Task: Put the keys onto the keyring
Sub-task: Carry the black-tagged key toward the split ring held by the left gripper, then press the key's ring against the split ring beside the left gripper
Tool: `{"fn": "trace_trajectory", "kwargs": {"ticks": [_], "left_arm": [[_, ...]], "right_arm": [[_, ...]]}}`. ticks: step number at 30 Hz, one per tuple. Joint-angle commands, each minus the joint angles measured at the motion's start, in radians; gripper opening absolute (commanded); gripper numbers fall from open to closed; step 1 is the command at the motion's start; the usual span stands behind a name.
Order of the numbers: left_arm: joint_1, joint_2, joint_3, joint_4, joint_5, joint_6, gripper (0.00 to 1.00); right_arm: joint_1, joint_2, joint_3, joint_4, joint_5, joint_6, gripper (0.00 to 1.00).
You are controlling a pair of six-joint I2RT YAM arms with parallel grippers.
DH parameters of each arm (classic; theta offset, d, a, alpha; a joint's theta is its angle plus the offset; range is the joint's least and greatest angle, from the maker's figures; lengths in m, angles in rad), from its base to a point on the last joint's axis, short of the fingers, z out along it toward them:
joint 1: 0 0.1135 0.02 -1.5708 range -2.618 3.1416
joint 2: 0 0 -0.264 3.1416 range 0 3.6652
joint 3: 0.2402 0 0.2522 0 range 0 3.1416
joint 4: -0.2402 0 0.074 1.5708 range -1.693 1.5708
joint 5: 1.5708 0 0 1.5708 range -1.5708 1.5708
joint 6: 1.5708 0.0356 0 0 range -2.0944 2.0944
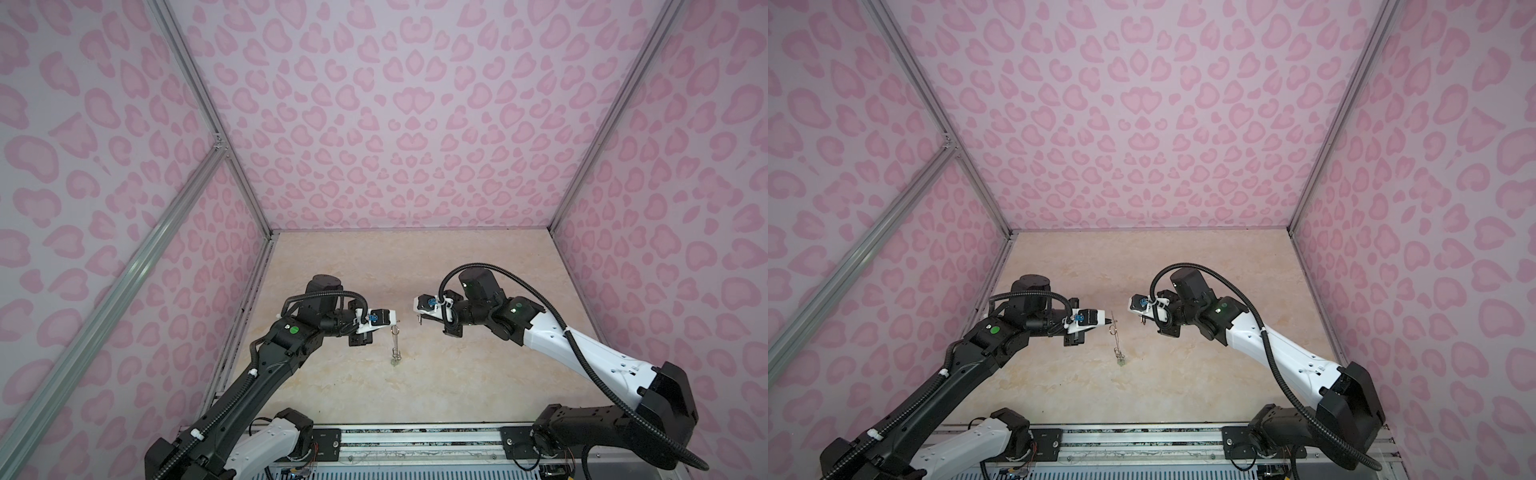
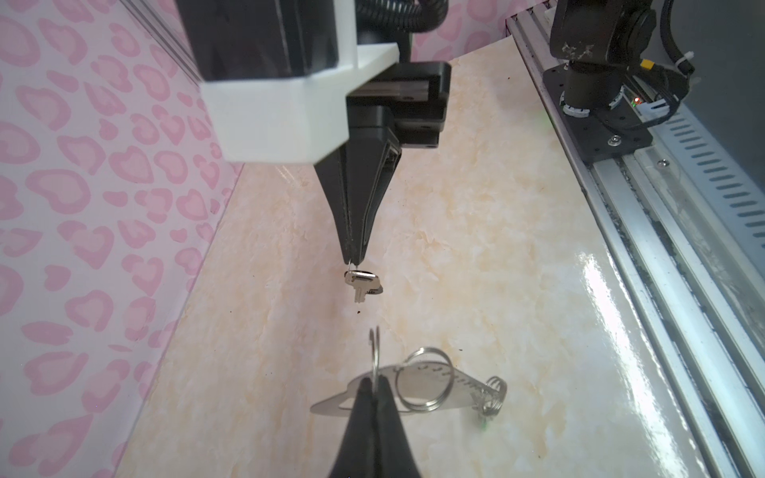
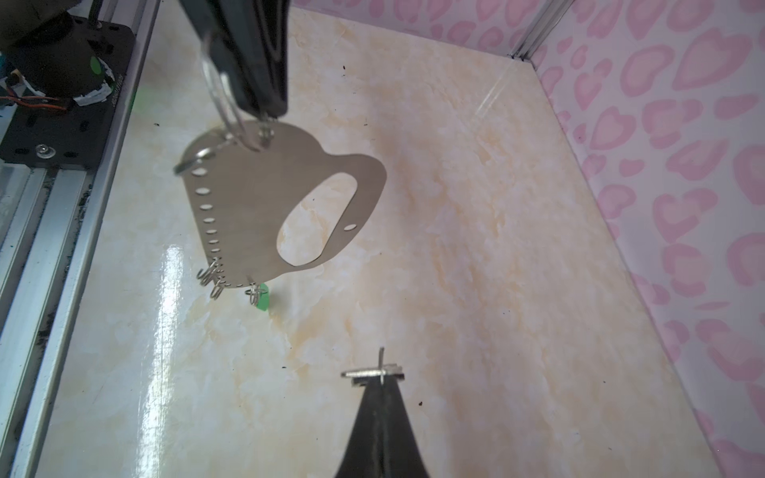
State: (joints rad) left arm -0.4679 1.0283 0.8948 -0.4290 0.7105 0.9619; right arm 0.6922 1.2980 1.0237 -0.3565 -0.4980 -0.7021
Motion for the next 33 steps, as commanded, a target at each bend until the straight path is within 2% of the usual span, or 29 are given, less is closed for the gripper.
{"fn": "trace_trajectory", "kwargs": {"ticks": [1, 6, 16, 24, 33], "left_arm": [[-0.012, 0.016, 0.033, -0.019, -0.021, 0.107, 0.03], [-0.039, 0.043, 0.060, -0.056, -0.055, 0.209, 0.03], [-0.094, 0.051, 0.079, -0.068, -0.131, 0.299, 0.03], [-0.129, 0.025, 0.045, -0.019, -0.163, 0.334, 0.03], [-0.130, 0.038, 0.062, -0.036, -0.139, 0.317, 0.03]], "right_arm": [[0.003, -0.025, -0.002, 0.055, -0.032, -0.061, 0.00], [0.018, -0.062, -0.007, 0.067, -0.062, -0.115, 0.00], [0.075, -0.075, -0.012, 0.071, -0.038, -0.192, 0.00], [0.113, -0.080, -0.013, 0.075, -0.034, -0.224, 0.00], [0.133, -0.092, -0.019, 0.078, -0.020, -0.243, 0.00]]}}
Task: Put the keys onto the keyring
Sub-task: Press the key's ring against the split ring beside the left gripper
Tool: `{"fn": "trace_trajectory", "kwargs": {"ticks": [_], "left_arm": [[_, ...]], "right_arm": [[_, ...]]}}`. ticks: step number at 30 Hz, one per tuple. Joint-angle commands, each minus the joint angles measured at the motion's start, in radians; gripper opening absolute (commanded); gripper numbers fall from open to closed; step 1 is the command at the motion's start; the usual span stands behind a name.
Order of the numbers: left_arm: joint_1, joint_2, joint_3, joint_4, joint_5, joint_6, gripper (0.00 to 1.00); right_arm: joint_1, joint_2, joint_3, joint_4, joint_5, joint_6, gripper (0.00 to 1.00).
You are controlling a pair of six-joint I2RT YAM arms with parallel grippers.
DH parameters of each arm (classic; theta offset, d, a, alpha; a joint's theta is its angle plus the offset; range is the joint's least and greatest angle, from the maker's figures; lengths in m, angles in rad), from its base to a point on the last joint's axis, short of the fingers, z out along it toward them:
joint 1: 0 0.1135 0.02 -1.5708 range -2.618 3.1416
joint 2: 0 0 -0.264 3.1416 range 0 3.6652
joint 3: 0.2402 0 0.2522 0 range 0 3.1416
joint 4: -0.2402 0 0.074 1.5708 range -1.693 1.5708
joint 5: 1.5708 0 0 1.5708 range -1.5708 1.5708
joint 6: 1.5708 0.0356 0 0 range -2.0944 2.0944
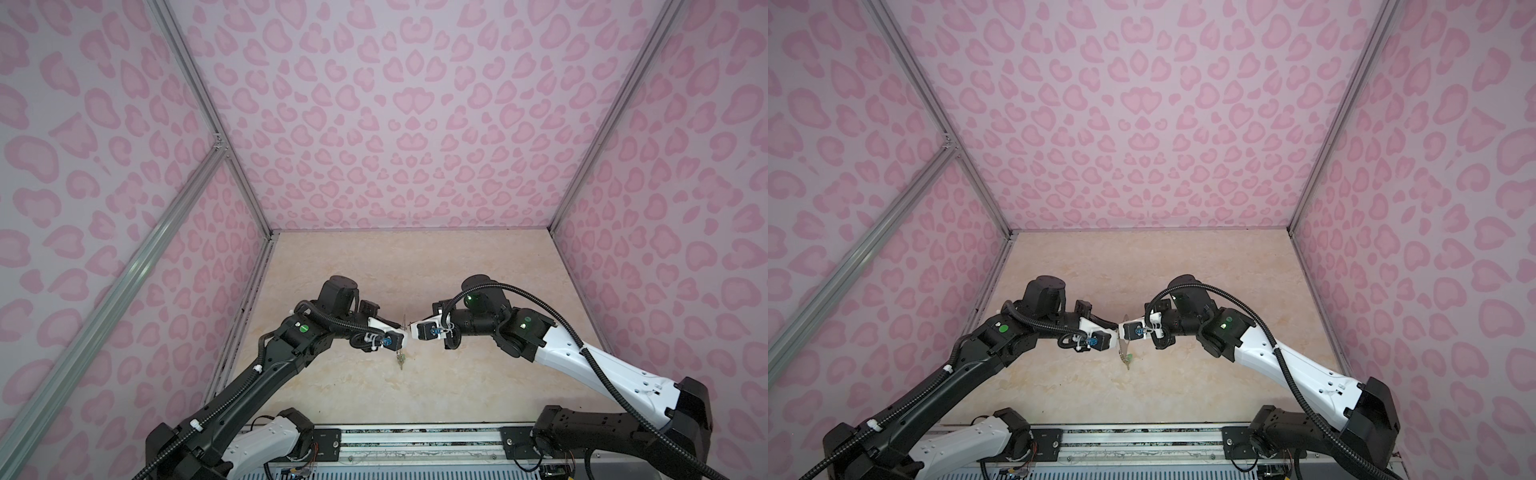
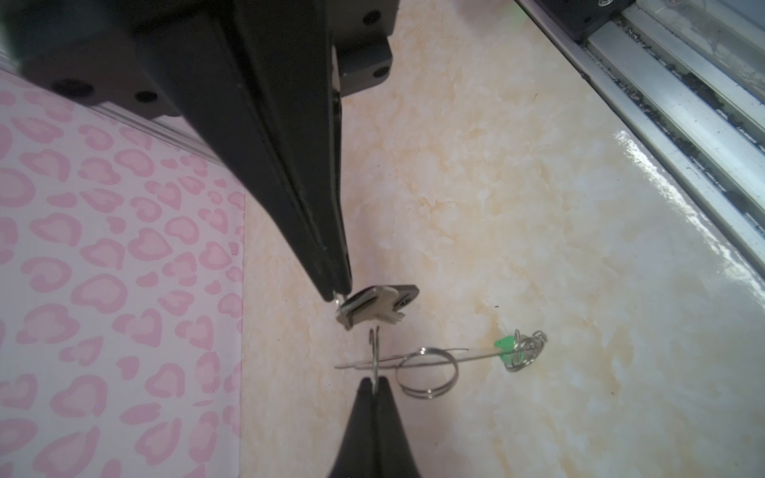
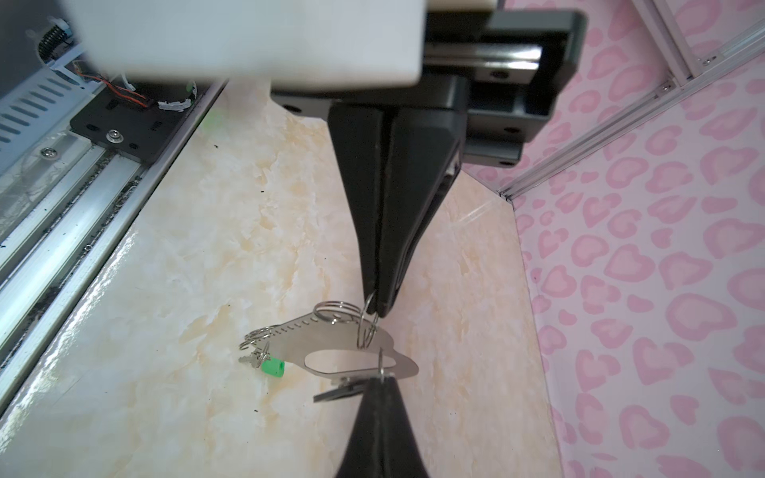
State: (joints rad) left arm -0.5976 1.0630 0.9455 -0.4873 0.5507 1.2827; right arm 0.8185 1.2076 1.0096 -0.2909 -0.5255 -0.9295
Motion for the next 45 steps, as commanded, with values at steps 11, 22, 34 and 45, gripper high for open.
{"fn": "trace_trajectory", "kwargs": {"ticks": [11, 22, 34, 45], "left_arm": [[-0.002, 0.009, 0.019, 0.019, 0.054, -0.027, 0.03], [-0.002, 0.014, 0.030, 0.021, 0.056, -0.067, 0.03], [-0.002, 0.022, 0.041, 0.007, 0.068, -0.115, 0.03], [0.004, 0.043, 0.037, 0.076, 0.153, -0.230, 0.03]], "right_arm": [[0.029, 0.006, -0.008, 0.008, 0.023, -0.043, 0.00], [0.044, 0.000, -0.007, -0.029, 0.062, -0.102, 0.00], [0.054, -0.010, -0.049, -0.004, 0.149, -0.133, 0.00], [0.053, 0.017, -0.082, 0.077, 0.200, -0.061, 0.00]]}}
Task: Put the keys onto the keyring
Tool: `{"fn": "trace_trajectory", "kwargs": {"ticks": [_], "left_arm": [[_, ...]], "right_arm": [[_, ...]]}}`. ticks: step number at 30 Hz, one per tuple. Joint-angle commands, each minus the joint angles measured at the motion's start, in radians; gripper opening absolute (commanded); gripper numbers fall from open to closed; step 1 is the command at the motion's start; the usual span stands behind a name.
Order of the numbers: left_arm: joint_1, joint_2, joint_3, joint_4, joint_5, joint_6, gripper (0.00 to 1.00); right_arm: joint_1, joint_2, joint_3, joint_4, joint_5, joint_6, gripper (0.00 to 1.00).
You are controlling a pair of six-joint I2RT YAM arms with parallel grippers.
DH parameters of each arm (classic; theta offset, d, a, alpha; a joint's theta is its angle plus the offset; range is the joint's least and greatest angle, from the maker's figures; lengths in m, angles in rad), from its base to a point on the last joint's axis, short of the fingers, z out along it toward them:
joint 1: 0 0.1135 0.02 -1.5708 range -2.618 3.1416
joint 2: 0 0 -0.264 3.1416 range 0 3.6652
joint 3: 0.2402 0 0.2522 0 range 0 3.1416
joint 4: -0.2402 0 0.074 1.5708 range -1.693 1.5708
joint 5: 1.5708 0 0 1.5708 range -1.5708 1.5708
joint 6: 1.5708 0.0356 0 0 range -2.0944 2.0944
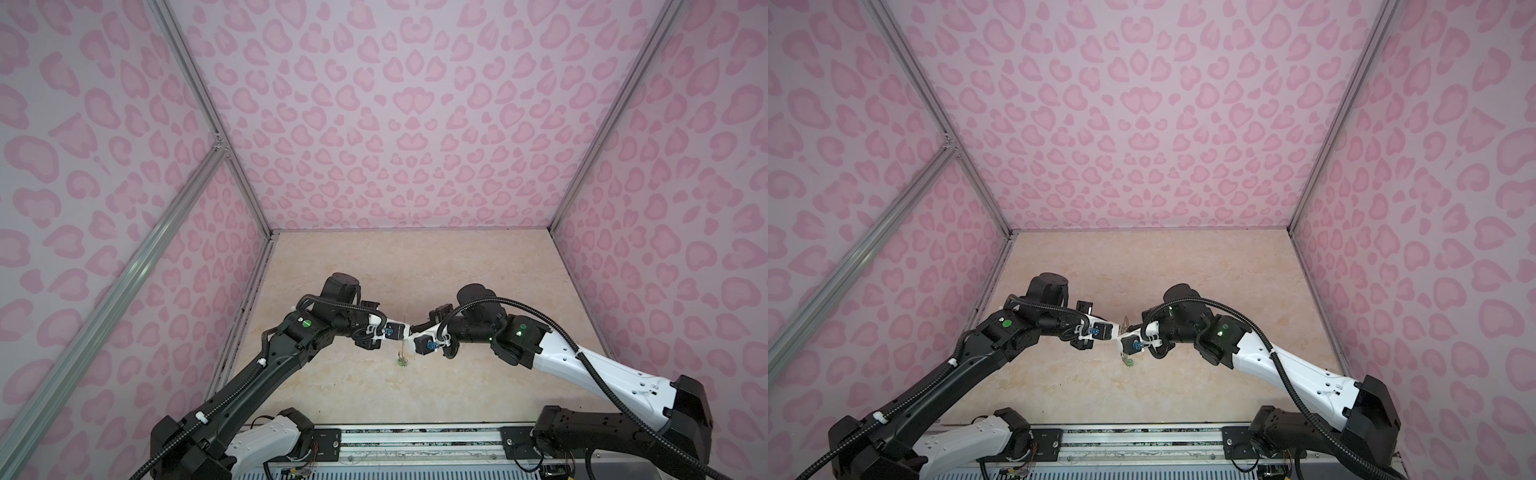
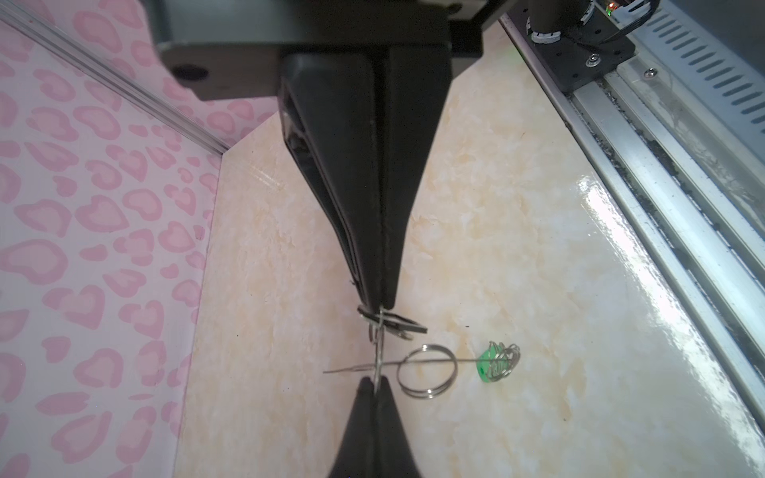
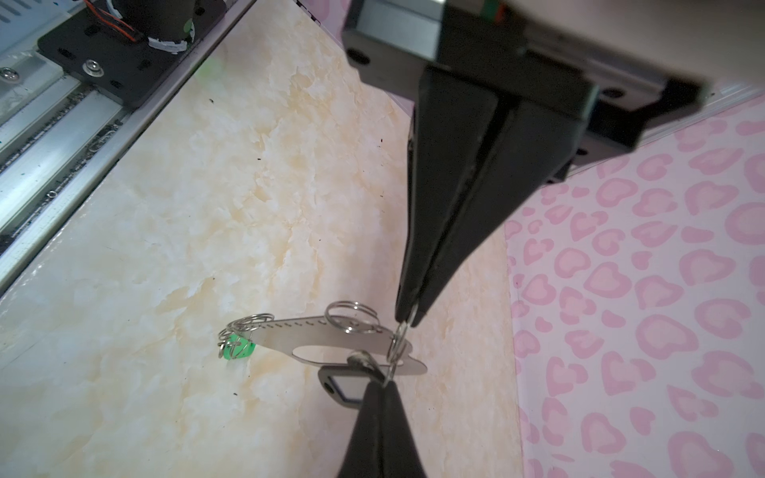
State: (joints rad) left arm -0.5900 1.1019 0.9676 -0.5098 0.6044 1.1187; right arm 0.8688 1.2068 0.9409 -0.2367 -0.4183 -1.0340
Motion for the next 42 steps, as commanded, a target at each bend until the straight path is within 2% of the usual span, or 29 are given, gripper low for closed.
{"fn": "trace_trajectory", "kwargs": {"ticks": [1, 5, 10, 15, 20, 35, 42], "left_arm": [[-0.001, 0.007, 0.013, 0.107, 0.107, -0.073, 0.03], [0.002, 0.013, 0.008, 0.127, 0.125, -0.093, 0.03], [0.013, 0.016, 0.004, 0.138, 0.144, -0.110, 0.03], [0.030, 0.015, 0.000, 0.158, 0.169, -0.131, 0.03], [0.038, 0.009, -0.004, 0.175, 0.184, -0.146, 0.03], [0.053, -0.017, -0.029, 0.223, 0.202, -0.191, 0.03], [0.054, -0.022, -0.033, 0.230, 0.204, -0.198, 0.03]], "right_arm": [[0.002, 0.022, -0.014, 0.028, 0.101, 0.052, 0.00], [0.001, 0.030, -0.010, 0.047, 0.108, 0.081, 0.00], [-0.010, 0.007, -0.001, 0.056, 0.129, 0.159, 0.18], [-0.043, -0.031, -0.009, 0.052, 0.066, 0.244, 0.24], [-0.059, -0.059, -0.015, 0.076, 0.013, 0.340, 0.24], [-0.064, -0.062, -0.024, 0.169, -0.123, 0.499, 0.21], [-0.064, -0.035, -0.019, 0.193, -0.129, 0.523, 0.12]]}}
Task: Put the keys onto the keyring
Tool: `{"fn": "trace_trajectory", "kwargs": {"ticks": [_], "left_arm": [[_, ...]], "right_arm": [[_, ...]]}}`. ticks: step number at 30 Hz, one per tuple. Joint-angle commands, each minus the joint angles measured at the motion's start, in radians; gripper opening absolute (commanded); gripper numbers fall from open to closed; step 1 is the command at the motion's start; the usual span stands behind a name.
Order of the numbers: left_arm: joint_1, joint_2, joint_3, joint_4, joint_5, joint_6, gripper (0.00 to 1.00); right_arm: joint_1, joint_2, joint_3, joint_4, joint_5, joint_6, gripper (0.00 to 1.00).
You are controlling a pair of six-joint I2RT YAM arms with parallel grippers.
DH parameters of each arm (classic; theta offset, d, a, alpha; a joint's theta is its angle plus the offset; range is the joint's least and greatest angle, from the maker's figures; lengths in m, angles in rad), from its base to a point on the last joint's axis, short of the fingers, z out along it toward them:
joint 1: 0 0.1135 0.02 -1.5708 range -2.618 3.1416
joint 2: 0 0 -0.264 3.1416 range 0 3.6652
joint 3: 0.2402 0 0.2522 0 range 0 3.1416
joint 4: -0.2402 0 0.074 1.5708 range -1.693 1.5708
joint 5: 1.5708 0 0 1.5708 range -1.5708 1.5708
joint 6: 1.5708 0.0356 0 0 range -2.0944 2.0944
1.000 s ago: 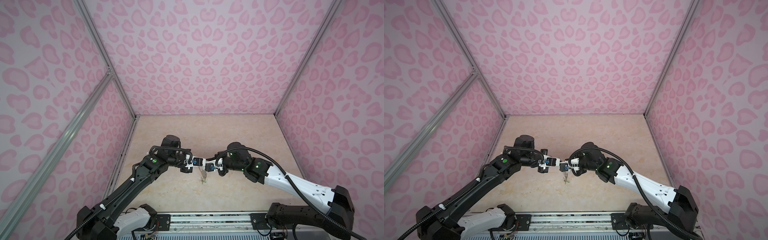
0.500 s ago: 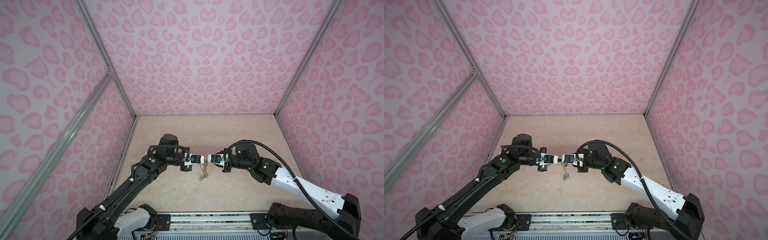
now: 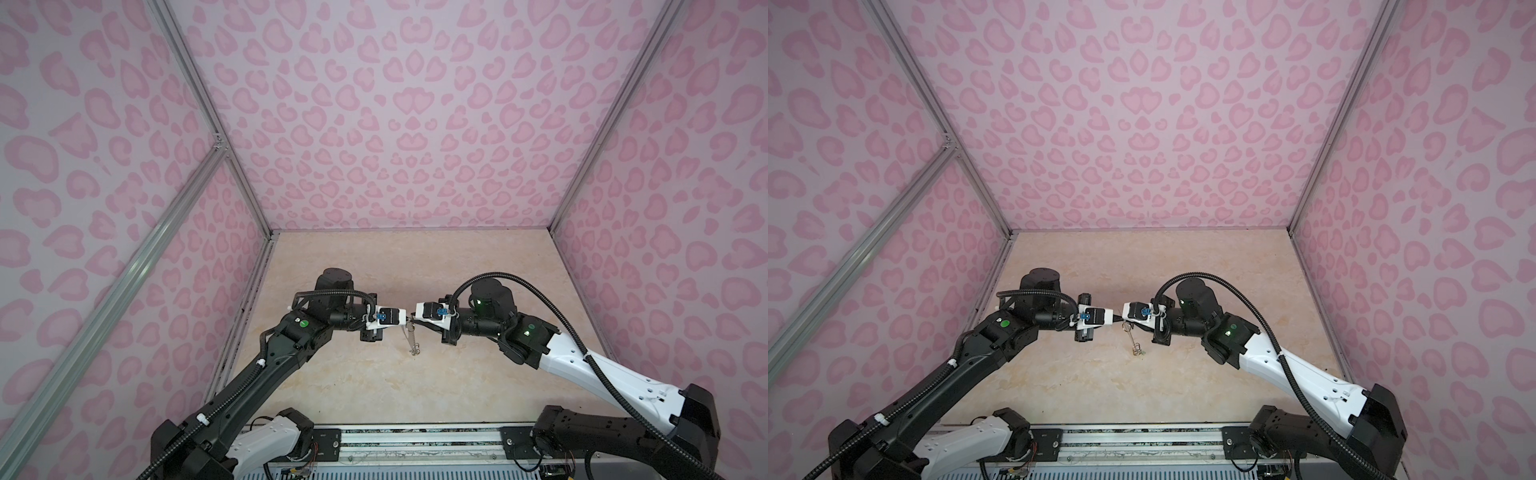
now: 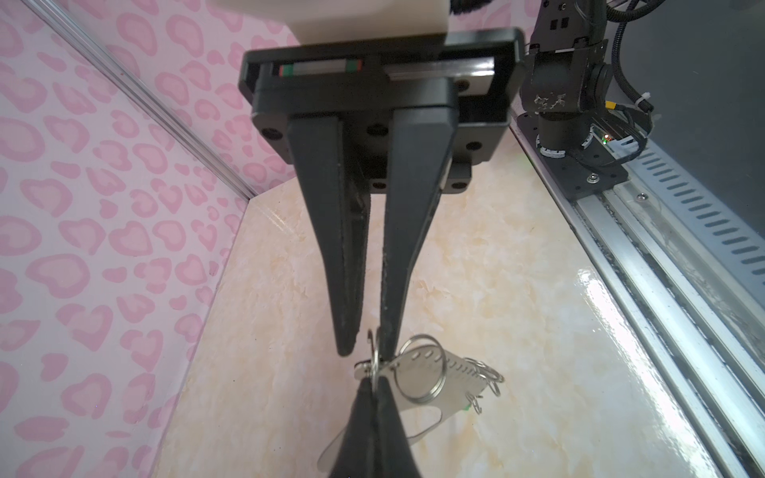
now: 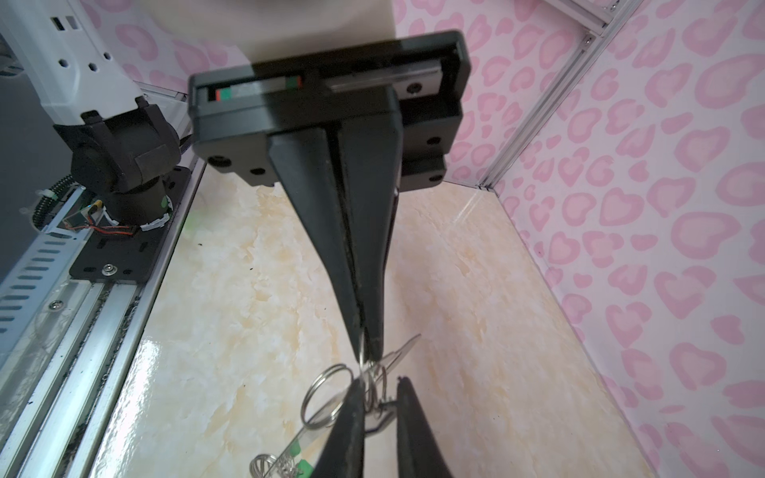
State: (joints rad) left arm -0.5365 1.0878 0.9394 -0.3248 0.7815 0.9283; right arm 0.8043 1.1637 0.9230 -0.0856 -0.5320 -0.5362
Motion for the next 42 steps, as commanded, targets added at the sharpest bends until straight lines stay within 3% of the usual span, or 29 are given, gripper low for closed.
{"fn": "trace_trajectory", "kwargs": {"ticks": [1, 6, 13, 22, 29, 42], "left_arm": [[0.001, -0.009, -0.007, 0.046, 0.027, -0.009, 0.03], [0.001, -0.007, -0.006, 0.041, 0.021, -0.009, 0.03], [-0.006, -0.020, 0.039, -0.036, -0.096, 0.074, 0.24], [-0.099, -0.028, 0.053, -0.030, -0.214, 0.126, 0.24], [-0.156, -0.011, 0.044, 0.048, -0.317, 0.058, 0.21], [-0.184, 0.012, 0.039, 0.071, -0.334, 0.005, 0.19]], "right_arm": [[0.000, 0.008, -0.005, 0.046, -0.015, 0.025, 0.10], [0.001, 0.002, -0.008, 0.041, 0.005, 0.015, 0.00], [-0.011, 0.012, 0.055, -0.128, 0.060, -0.030, 0.00], [-0.056, 0.063, 0.162, -0.316, 0.000, -0.070, 0.00], [-0.057, 0.086, 0.193, -0.364, -0.020, -0.090, 0.00], [-0.057, 0.079, 0.194, -0.351, -0.030, -0.076, 0.00]]}}
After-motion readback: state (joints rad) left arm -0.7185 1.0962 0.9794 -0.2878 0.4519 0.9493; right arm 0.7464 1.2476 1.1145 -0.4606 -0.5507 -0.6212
